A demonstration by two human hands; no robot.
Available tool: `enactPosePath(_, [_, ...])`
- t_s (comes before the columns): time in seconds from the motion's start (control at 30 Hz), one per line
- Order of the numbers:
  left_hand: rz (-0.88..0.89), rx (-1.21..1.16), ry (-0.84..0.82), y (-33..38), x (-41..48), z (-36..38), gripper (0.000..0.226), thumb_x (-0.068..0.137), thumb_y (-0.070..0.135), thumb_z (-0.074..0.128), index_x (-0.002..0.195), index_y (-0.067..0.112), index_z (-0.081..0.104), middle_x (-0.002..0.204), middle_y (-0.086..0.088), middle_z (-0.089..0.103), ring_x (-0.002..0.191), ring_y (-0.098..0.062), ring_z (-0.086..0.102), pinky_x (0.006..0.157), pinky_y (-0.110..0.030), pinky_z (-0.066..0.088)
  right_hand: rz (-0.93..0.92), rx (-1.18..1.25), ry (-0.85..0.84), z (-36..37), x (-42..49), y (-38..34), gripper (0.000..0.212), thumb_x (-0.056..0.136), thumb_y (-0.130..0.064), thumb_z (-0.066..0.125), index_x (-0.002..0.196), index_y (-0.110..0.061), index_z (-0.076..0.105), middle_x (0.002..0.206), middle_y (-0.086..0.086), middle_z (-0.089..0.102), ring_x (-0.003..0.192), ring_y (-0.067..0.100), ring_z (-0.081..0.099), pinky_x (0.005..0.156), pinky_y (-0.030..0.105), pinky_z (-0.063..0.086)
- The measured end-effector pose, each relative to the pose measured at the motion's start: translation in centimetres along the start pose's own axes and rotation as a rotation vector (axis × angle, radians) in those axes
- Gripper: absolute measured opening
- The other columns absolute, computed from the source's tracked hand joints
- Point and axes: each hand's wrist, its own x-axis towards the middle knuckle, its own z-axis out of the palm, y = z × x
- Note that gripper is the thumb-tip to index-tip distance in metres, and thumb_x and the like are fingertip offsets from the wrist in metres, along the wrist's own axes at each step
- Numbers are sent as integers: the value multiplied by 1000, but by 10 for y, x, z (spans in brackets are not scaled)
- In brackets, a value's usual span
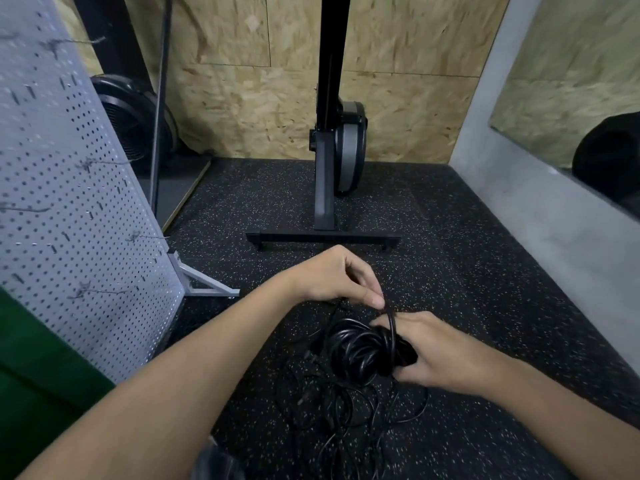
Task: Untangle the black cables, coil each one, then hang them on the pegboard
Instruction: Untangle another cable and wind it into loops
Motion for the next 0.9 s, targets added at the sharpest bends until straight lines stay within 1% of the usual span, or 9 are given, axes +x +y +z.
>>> enactPosePath(0.07, [-43,-76,-3,-9,-1,-3,18,85,23,86,98,10,83,88,-25,72,76,-17,63,80,-24,50,-15,34,29,-1,-1,-3,32,85,-33,74,115,-30,62,104,-17,63,98,5,63,84,30,54])
enactPosePath(0.23, [-208,-133,-110,-24,-7,-2,28,89,47,72,88,20,80,84,4,76,84,-4,70,101,-31,46,20,46,114,-7,-4,-1,45,85,-29,79,117,-36,49,99,-14,65,90,4,65,77,31,54])
enactPosePath(0.3, [-273,-138,-130,-27,-10,-2,29,98,43,64,88,21,79,79,2,76,80,-6,72,103,-29,49,49,127,164,-11,-6,-3,56,85,-28,85,118,-37,42,96,-9,70,83,9,68,73,34,55])
enactPosePath(0.4, [-346,-322,-204,-29,-14,2,23,107,9,53,92,7,70,72,-4,69,63,-10,67,77,-25,62,69,291,352,-16,-7,-7,67,81,-29,88,125,-32,38,105,-13,74,85,11,73,77,26,54])
enactPosePath(0.5, [-358,-542,-149,-29,-11,24,26,109,10,48,95,12,70,75,2,57,55,-7,49,55,-22,53,146,308,491,-14,-2,-3,83,81,-35,88,142,-40,31,105,-16,73,97,0,70,83,8,47])
enactPosePath(0.6, [-341,-270,-14,-19,-4,57,23,111,18,48,115,14,71,76,3,55,56,-8,52,48,-21,49,290,315,476,-10,5,12,82,87,-35,82,149,-40,27,115,-24,66,108,-2,65,89,9,42])
enactPosePath(0.73, [-312,371,-34,1,-4,89,33,102,0,43,127,6,63,102,-13,64,80,-26,65,65,-29,51,450,291,317,-4,9,31,81,98,-29,71,155,-29,15,134,-1,63,117,19,61,94,29,39])
enactPosePath(0.8, [-245,461,-7,12,-7,95,30,104,5,43,128,7,61,117,-20,62,92,-31,63,79,-36,52,487,281,292,-6,8,39,83,99,-28,69,156,-26,10,139,4,61,121,22,60,94,28,39])
enactPosePath(0.9, [-101,361,159,29,-15,84,14,106,20,56,116,18,65,109,-7,66,86,-20,65,80,-37,58,523,324,223,-9,5,49,91,97,-38,70,157,-27,2,134,4,61,112,22,64,93,35,48])
